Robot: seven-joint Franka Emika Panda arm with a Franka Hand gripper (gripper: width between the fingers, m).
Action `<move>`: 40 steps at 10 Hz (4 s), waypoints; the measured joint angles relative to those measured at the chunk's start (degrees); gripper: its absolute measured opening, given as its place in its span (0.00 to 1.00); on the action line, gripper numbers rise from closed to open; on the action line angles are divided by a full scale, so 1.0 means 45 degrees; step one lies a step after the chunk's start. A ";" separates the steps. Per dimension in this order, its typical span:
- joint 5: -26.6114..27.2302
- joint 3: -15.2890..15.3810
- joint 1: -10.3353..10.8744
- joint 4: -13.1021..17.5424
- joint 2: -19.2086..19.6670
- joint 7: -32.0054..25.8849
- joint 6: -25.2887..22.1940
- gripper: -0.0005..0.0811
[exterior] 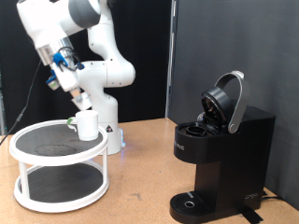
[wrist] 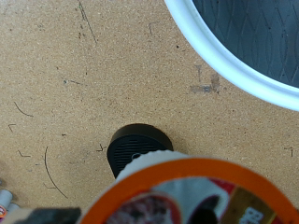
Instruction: Make a cup of coffee with the keurig machine
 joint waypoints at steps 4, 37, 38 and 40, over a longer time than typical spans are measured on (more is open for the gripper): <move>0.1742 -0.0408 0.0249 0.0264 0.0094 -0.0391 -0.0652 0.48; 0.5838 0.2606 0.3333 0.3594 0.3845 0.1510 -0.1779 0.48; 0.5695 0.2696 0.3335 0.3528 0.3992 0.1510 -0.1507 0.48; 0.5552 0.2899 0.3360 0.3305 0.4248 0.1509 -0.0827 0.48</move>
